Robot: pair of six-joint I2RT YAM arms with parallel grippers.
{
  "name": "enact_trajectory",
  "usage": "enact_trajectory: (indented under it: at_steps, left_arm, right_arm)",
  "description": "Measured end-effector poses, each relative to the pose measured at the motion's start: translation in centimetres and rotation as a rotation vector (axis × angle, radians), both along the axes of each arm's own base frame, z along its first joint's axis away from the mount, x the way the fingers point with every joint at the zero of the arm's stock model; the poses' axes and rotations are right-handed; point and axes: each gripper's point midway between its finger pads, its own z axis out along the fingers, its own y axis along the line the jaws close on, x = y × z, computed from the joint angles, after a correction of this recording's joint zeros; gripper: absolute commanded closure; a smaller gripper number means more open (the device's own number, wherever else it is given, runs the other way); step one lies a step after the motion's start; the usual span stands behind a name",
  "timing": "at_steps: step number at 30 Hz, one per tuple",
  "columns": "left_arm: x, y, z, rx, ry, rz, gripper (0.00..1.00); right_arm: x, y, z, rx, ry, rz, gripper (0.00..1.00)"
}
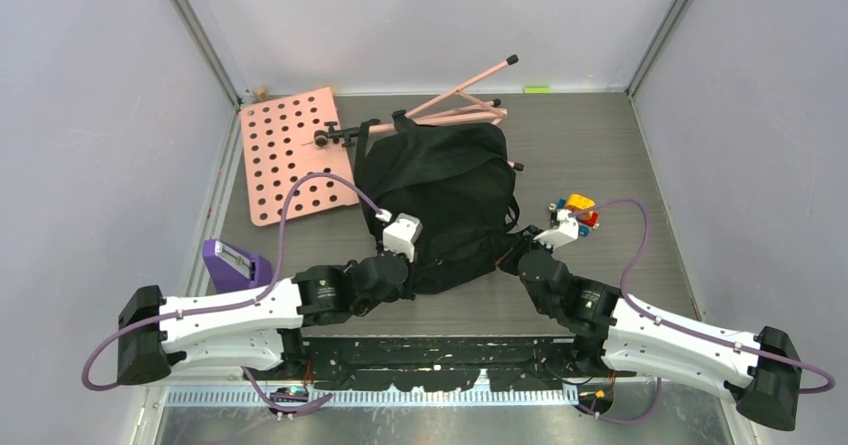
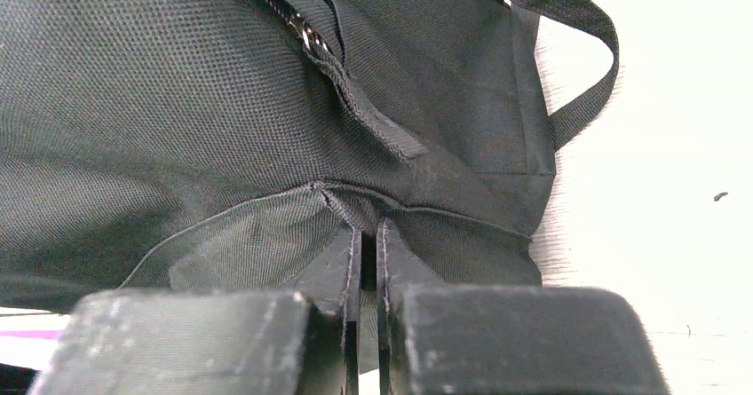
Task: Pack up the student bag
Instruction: Zip the student bag at the center of the board.
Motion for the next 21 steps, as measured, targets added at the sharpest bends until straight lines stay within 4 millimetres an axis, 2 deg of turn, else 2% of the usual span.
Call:
enact_trajectory:
  at_steps: [6, 15, 17, 20, 21]
  left_arm:
    - [0.1, 1.5, 0.1, 0.014, 0.011, 0.019, 1.0]
    - [0.4, 2.4, 0.1, 0.014, 0.039, 0.027, 1.0]
    - [0.3, 2.5, 0.2, 0.008, 0.042, 0.023, 1.0]
    - [0.0, 2.3, 0.5, -0.005, 0.047, 0.002, 1.0]
    - [-0.1, 2.2, 0.4, -0.002, 0.05, -0.006, 1.0]
  right_arm:
    - [0.0, 0.0, 0.2, -0.015, -0.007, 0.007, 1.0]
    - [0.0, 0.2, 0.3, -0.053, -0.018, 0.025, 0.99]
    - [0.0, 0.2, 0.4, -0.077, -0.027, 0.037, 0.89]
    - [0.0, 0.3, 0.6, -0.146, -0.051, 0.077, 0.56]
    - [0.1, 0.0, 0.9, -0.182, -0.066, 0.081, 0.51]
